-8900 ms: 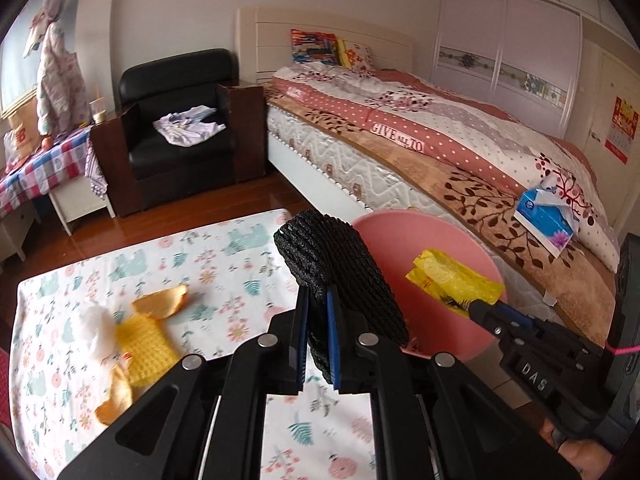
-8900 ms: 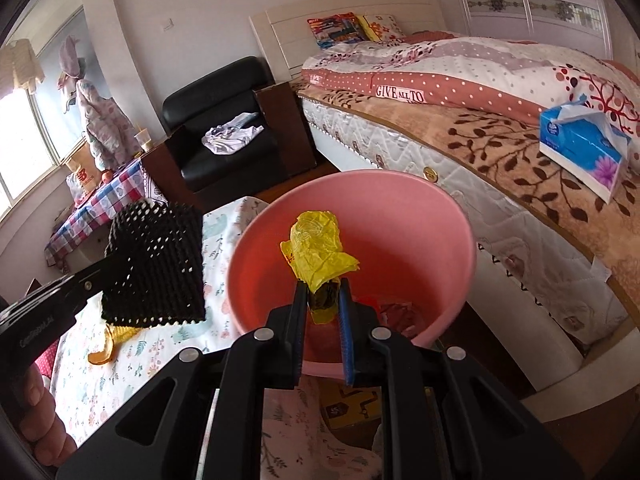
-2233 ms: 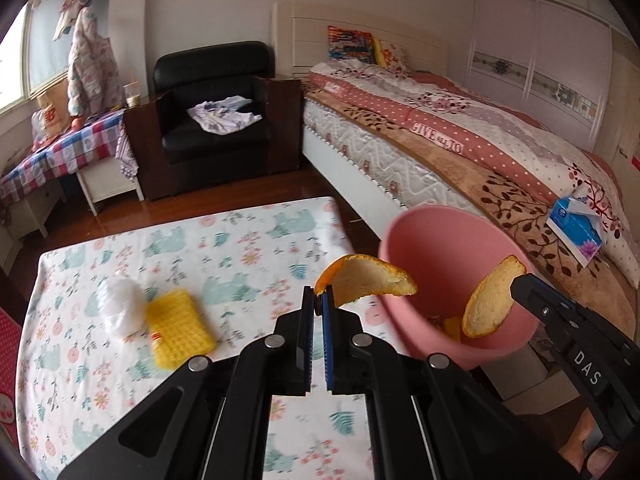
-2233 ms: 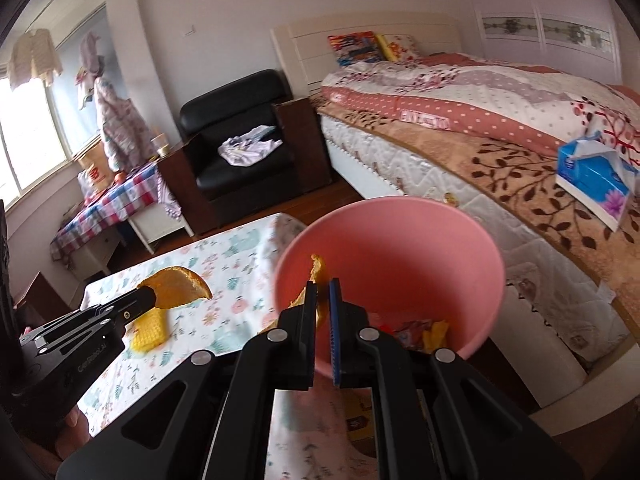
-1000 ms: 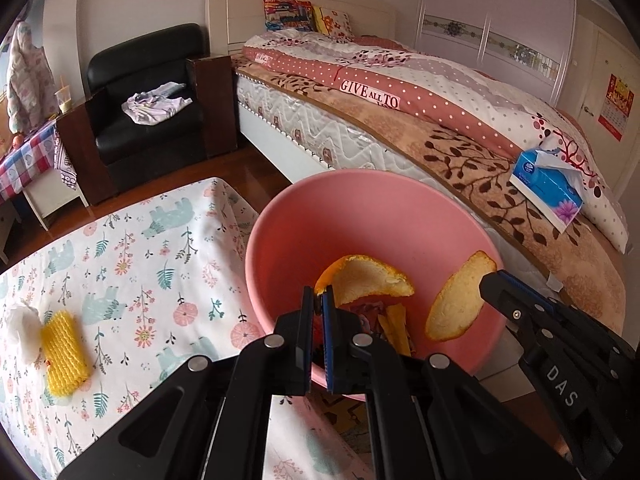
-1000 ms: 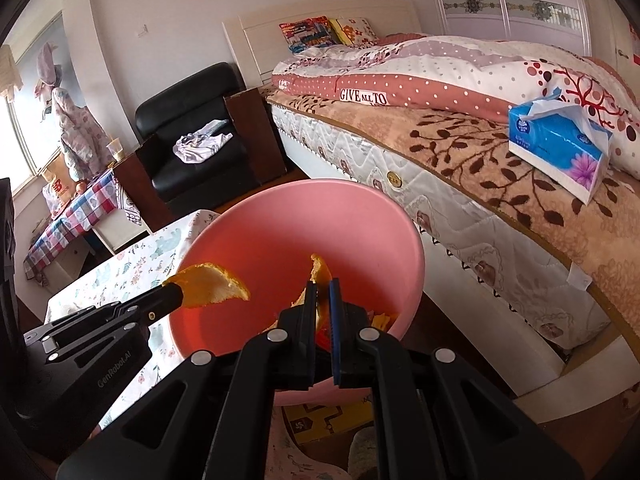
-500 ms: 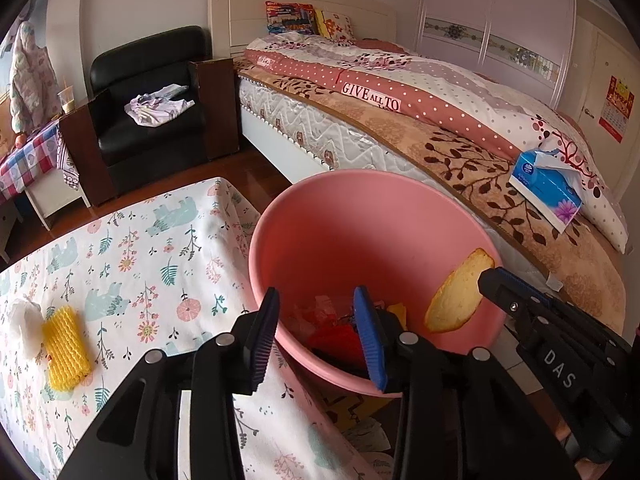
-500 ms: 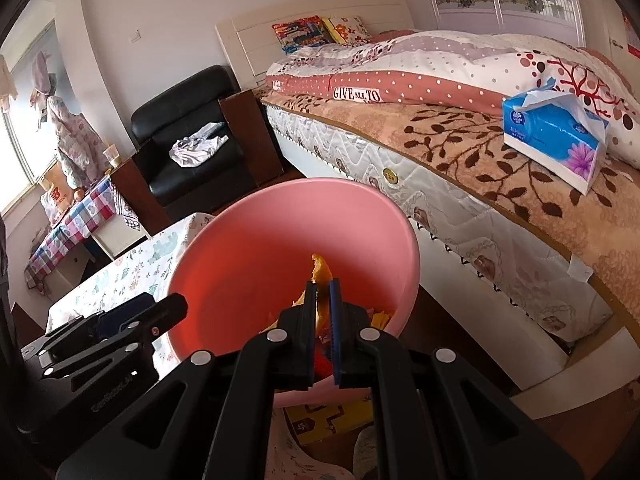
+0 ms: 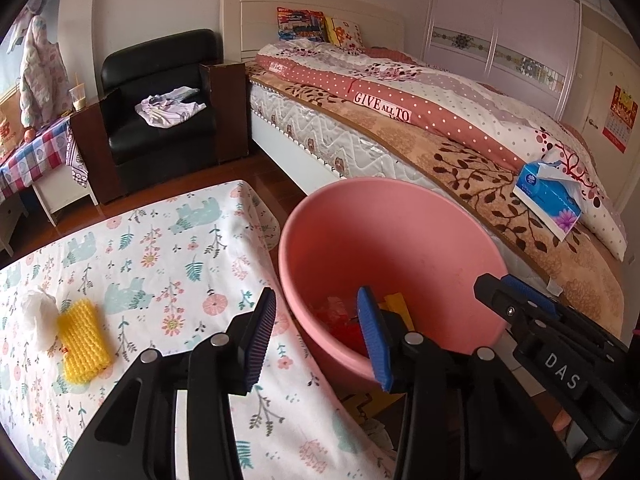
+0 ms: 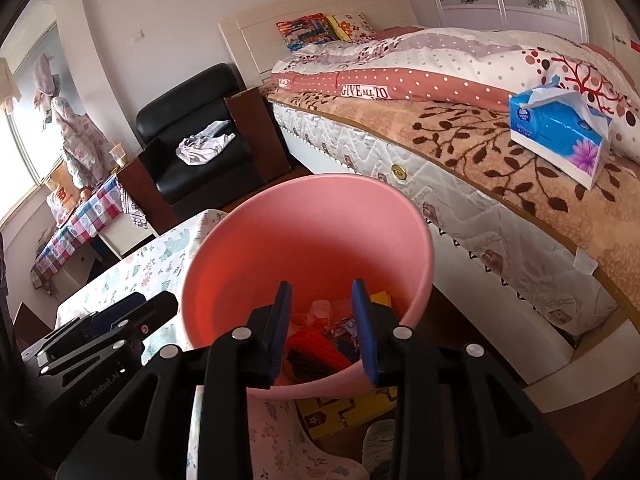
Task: Collect trash
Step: 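Move both open tools back over the white bag and yellow mesh sleeve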
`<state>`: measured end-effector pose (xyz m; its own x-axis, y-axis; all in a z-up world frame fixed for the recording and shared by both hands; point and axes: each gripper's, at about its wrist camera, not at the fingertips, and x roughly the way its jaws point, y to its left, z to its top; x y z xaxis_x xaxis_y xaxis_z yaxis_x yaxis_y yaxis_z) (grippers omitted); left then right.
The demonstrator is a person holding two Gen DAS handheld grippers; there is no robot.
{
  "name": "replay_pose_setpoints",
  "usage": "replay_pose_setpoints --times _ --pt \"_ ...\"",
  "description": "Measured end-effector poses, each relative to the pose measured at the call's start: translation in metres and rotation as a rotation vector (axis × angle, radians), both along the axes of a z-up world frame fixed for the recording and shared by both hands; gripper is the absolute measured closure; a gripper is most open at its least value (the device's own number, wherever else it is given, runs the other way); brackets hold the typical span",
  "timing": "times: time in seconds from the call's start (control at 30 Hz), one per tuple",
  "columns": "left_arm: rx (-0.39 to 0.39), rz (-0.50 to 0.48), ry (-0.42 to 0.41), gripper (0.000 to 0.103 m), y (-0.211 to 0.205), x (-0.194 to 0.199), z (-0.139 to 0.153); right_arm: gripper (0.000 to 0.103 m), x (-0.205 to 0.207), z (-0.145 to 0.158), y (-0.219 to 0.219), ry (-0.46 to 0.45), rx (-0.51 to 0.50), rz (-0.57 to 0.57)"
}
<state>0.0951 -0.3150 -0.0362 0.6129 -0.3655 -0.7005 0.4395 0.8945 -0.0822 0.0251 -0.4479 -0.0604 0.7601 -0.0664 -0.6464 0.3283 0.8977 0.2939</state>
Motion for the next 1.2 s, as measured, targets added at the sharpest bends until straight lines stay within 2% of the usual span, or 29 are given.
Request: replay_pose_setpoints --times 0.63,0.87,1.2 --pt "0.014 0.142 -0.023 0.06 0.087 -0.015 0.01 0.071 -0.002 0.01 0.073 -0.049 0.014 0.162" --pt "0.024 0.212 -0.038 0.056 0.129 -0.016 0.011 0.071 0.003 0.008 0.102 -0.034 0.017 0.236" --pt "0.015 0.331 -0.019 0.055 0.191 -0.002 0.009 0.072 0.014 0.007 0.144 -0.008 0.012 0.344"
